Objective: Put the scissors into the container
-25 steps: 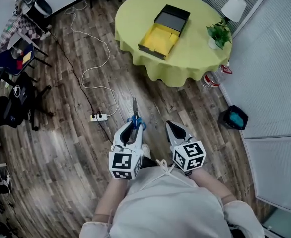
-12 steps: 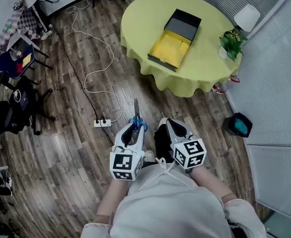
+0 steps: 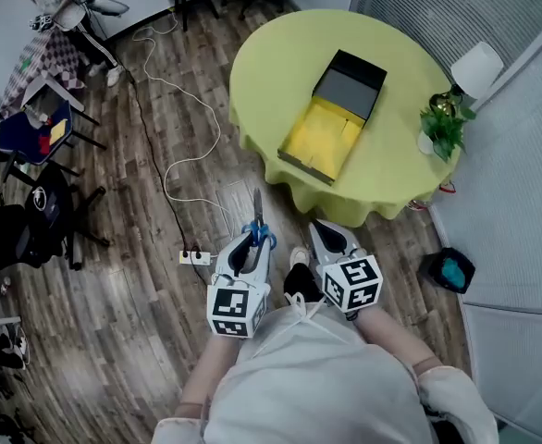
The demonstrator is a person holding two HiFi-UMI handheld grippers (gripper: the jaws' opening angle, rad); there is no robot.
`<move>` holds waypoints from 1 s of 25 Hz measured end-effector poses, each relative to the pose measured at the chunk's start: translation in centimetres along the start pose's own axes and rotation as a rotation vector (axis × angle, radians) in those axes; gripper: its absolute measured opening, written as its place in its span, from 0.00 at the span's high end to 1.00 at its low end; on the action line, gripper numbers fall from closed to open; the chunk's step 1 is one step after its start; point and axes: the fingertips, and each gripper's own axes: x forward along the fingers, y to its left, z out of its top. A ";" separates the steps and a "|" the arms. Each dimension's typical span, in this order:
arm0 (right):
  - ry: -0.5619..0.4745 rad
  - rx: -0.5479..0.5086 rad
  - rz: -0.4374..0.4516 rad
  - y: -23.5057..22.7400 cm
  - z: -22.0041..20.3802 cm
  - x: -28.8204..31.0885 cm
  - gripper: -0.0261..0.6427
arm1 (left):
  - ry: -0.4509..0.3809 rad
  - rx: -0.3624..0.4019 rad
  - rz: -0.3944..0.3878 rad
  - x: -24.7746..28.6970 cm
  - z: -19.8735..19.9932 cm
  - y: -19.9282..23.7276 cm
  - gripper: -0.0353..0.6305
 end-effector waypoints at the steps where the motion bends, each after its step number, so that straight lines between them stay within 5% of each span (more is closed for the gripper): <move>1: -0.005 -0.004 0.005 -1.0 1.0 0.7 0.96 | -0.001 0.004 0.000 1.4 0.8 0.0 0.82; 13: -0.045 0.039 -0.075 -15.0 5.4 5.9 0.96 | 0.056 0.066 -0.079 17.2 3.9 -1.8 0.82; 25: -0.044 0.135 -0.294 -22.8 5.3 5.7 0.96 | 0.180 0.122 -0.292 27.2 3.7 -4.6 0.82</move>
